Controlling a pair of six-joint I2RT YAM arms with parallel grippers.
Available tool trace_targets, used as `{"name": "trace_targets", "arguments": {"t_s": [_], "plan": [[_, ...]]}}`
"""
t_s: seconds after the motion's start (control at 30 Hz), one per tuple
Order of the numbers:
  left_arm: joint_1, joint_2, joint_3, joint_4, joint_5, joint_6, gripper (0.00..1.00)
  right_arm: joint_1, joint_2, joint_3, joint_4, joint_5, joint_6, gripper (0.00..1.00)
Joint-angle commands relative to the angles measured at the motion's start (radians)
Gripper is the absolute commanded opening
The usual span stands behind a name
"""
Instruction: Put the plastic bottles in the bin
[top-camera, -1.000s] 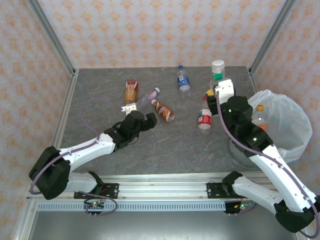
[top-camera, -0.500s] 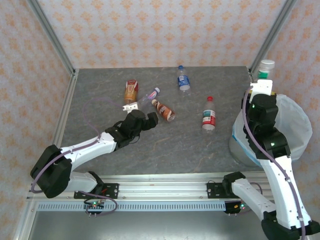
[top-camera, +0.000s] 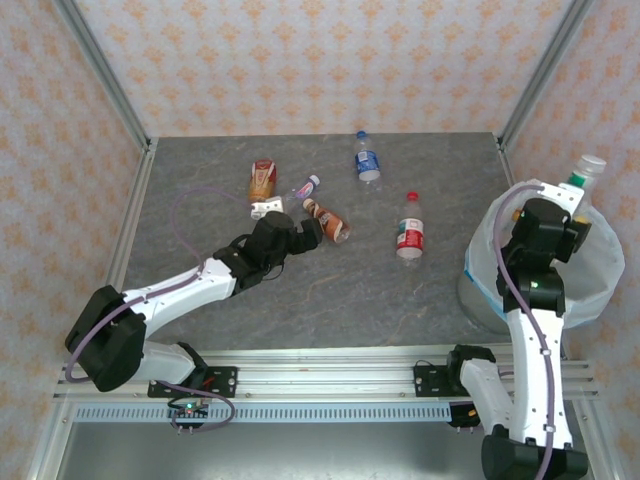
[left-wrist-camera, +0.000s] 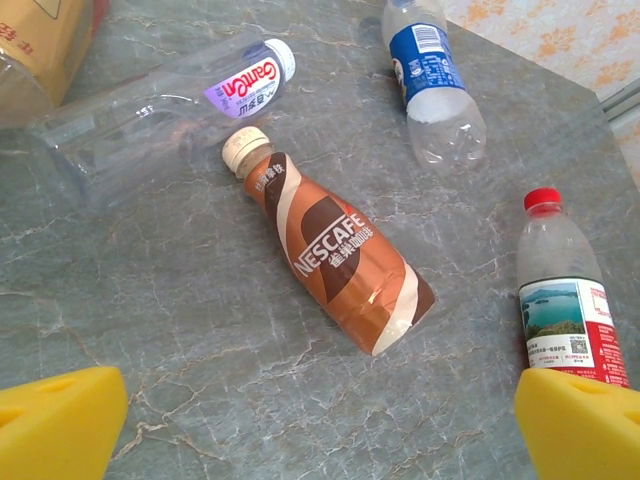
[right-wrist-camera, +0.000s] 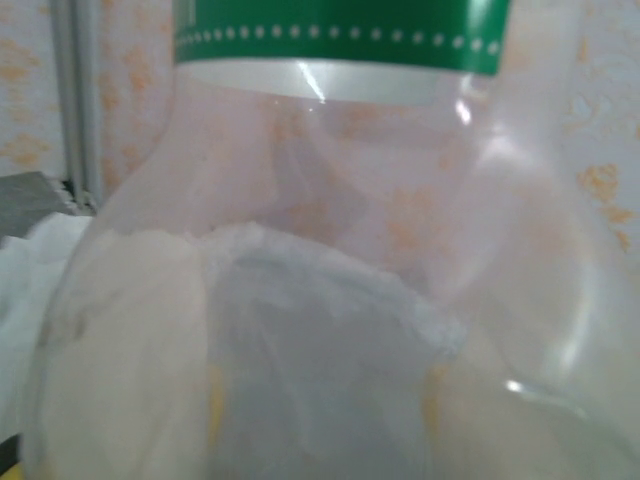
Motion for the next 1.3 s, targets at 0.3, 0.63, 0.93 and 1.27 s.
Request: {"name": "trace_targets", "arguments": {"t_s": [0.3, 0.63, 0.93, 1.27], "plan": [[0.013, 0.057, 0.054, -0.023, 0.031, -0.026, 1.00, -0.048, 0.005, 0.007, -0.076, 0.049, 0.089, 0.77], [0.020, 0.077, 0.051, -0.027, 0.045, -0.065, 1.00, -0.049, -0.007, 0.032, -0.128, 0.037, 0.096, 0.87], [0.029, 0.085, 0.046, -0.034, 0.044, -0.083, 1.00, -0.048, -0.023, 0.025, -0.151, -0.039, 0.093, 0.94], [0.049, 0.079, 0.034, -0.046, 0.034, -0.104, 1.00, -0.047, -0.056, 0.076, -0.177, -0.196, 0.171, 0.99]]}}
